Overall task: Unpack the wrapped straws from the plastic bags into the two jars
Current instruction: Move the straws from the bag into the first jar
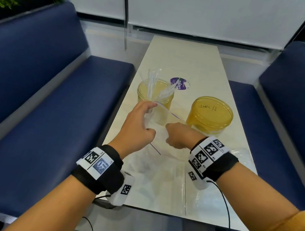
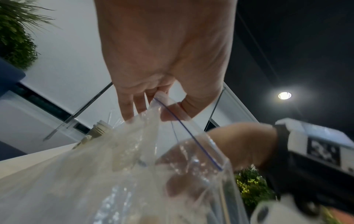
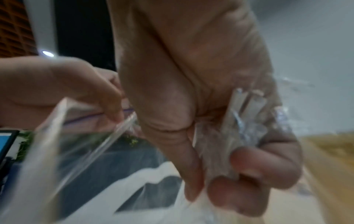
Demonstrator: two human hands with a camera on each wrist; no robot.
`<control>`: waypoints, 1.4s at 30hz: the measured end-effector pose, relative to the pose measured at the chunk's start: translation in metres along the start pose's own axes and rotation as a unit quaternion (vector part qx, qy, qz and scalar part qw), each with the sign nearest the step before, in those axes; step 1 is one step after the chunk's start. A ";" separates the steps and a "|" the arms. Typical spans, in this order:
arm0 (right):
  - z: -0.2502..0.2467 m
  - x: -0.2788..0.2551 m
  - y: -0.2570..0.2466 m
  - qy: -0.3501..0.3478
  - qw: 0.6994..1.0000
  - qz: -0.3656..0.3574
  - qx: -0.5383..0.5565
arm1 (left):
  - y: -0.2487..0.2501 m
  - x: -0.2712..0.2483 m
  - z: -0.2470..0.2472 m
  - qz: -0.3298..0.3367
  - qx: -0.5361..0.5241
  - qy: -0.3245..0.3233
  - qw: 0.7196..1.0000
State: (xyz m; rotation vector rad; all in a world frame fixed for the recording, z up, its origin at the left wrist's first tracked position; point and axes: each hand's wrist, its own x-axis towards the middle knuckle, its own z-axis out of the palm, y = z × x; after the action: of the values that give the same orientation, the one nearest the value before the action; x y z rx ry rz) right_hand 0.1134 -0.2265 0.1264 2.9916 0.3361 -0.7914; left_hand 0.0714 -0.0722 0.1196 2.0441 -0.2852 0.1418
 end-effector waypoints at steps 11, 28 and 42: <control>-0.088 -0.072 -0.017 0.042 0.983 -0.069 -0.163 | -0.013 0.003 0.029 0.032 0.063 0.005 0.997; -0.111 -0.074 0.000 0.150 0.902 -0.127 0.383 | -0.014 0.022 0.024 -0.024 0.021 0.205 0.978; -0.038 -0.007 -0.070 0.284 0.747 -0.183 0.572 | -0.006 0.016 0.005 -0.044 -0.097 0.174 0.979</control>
State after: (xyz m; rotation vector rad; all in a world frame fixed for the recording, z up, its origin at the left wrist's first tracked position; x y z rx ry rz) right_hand 0.1112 -0.1561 0.1648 4.4205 0.6509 0.1077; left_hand 0.0881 -0.0765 0.1155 1.7955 0.0118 0.3966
